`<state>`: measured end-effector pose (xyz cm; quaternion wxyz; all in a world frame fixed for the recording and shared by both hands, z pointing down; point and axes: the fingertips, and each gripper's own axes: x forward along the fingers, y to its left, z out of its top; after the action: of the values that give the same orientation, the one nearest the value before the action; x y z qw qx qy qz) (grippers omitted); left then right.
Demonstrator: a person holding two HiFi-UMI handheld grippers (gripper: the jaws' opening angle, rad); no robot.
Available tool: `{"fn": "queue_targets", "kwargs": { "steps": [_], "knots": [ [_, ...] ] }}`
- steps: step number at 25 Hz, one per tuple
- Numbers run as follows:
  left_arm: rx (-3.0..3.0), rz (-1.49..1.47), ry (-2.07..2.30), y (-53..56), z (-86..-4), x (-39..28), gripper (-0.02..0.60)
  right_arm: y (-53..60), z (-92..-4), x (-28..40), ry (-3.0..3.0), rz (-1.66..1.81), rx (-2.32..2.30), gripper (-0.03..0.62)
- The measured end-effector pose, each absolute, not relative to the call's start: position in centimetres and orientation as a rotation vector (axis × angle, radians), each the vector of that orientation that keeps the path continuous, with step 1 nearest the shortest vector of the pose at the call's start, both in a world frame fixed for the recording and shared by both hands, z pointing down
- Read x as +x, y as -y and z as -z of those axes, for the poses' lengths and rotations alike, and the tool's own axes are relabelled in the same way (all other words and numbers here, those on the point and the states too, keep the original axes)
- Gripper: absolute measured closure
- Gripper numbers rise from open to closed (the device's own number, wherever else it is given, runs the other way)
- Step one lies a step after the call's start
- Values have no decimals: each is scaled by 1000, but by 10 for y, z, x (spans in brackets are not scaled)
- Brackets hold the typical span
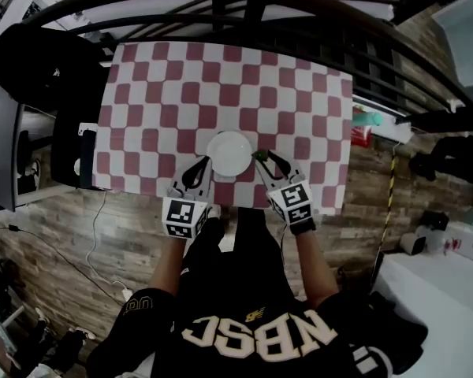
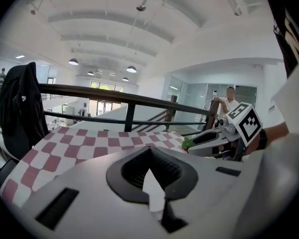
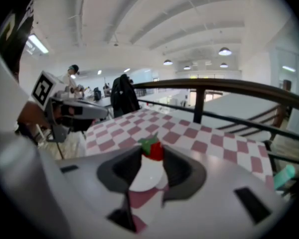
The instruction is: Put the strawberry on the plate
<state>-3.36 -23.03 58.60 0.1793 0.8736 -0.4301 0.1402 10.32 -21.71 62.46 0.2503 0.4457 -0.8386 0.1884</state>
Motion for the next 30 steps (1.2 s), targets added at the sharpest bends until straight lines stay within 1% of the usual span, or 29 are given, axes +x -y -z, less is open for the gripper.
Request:
{"fn": "queue_targets", "kwargs": {
  "steps": [8, 14, 19, 24, 30],
  "knots": [
    [2401, -533, 1144, 221, -654, -31, 568, 215, -697, 64, 2230, -521, 1000, 456],
    [2386, -601, 1096, 209, -678, -33, 568, 214, -738, 41, 2148, -323, 814, 456],
    [2358, -622, 1098, 205, -691, -40, 568, 217, -752, 28, 2150, -287, 753, 456],
    [2331, -621, 1100, 202, -698, -42, 568, 217, -762, 24, 2138, -344, 746, 456],
    [2358, -590, 1084, 206, -687, -33, 568, 214, -772, 25, 2101, -420, 734, 456]
  ]
}}
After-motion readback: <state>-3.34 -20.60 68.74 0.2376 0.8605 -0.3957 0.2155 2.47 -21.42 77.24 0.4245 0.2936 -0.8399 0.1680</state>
